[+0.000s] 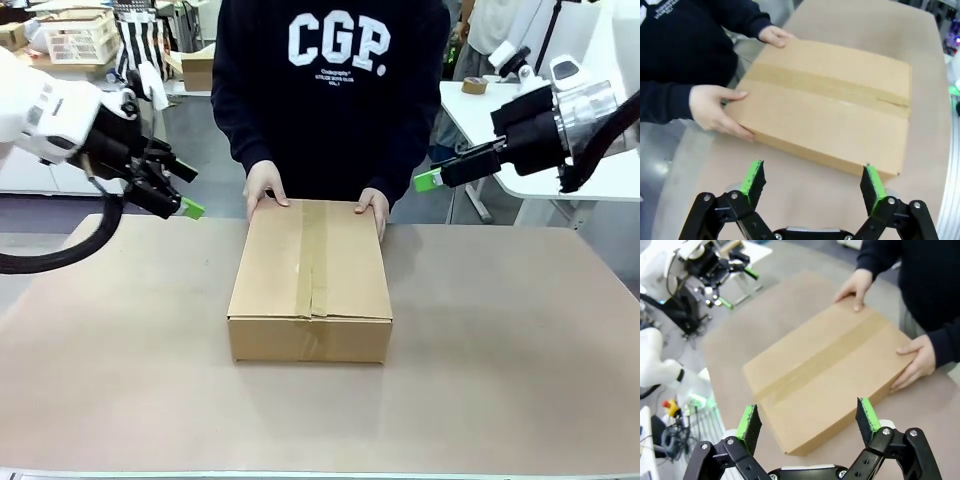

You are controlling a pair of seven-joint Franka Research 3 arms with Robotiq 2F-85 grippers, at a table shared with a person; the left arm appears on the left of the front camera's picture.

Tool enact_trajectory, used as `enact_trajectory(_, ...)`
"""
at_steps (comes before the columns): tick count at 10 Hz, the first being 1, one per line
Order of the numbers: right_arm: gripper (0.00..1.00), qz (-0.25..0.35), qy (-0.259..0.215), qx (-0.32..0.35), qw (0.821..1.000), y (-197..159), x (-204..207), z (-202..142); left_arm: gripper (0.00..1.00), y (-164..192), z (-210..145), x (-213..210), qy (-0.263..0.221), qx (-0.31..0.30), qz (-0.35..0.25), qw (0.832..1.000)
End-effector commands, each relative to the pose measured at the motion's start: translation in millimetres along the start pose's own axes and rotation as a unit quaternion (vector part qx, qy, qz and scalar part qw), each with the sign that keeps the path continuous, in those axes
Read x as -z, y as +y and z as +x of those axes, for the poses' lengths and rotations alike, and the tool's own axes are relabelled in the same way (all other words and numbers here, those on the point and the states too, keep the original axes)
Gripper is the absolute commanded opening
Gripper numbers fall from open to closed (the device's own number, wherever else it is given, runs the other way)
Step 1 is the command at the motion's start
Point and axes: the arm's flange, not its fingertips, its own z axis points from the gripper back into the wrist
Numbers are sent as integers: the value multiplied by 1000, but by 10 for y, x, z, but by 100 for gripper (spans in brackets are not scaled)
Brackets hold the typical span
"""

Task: Pack the gift set into the box.
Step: Press and hold the closed box until the human finishes sealing it.

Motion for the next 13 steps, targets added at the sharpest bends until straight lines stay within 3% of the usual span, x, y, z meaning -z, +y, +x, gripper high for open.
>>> enact_trajectory(1,100,34,14,30,999,-17,-108,41,100,69,27,-171,18,-8,-42,999)
enact_trajectory(2,100,0,0,0,1000,0,0,0,100,0,0,0,0,0,0,1000)
enact_trajectory(3,100,106,27,-109,988,-34,365,62,100,86,70,308,-97,56,-43,993)
enact_trajectory(4,100,133,27,-151,979,-146,608,31,100,199,17,554,-188,68,-143,969)
enact_trajectory(5,100,188,30,-180,965,-308,761,-88,100,311,-82,739,-219,61,-169,959)
enact_trajectory(6,100,198,27,-187,962,-492,904,-206,100,411,-175,880,-240,49,-209,947)
enact_trajectory(7,100,209,1,-210,955,-662,1056,-297,100,486,-262,1028,-252,55,-251,933)
enact_trajectory(9,100,197,-46,-245,948,-795,1384,-399,100,563,-427,1323,-231,61,-285,928)
enact_trajectory(10,100,201,-51,-235,950,-863,1538,-454,100,614,-529,1481,-197,34,-285,938)
enact_trajectory(11,100,239,-73,-234,940,-913,1627,-530,100,605,-612,1605,-190,13,-284,940)
enact_trajectory(13,100,215,-62,-222,949,-1012,1723,-646,100,580,-680,1731,-184,-22,-267,946)
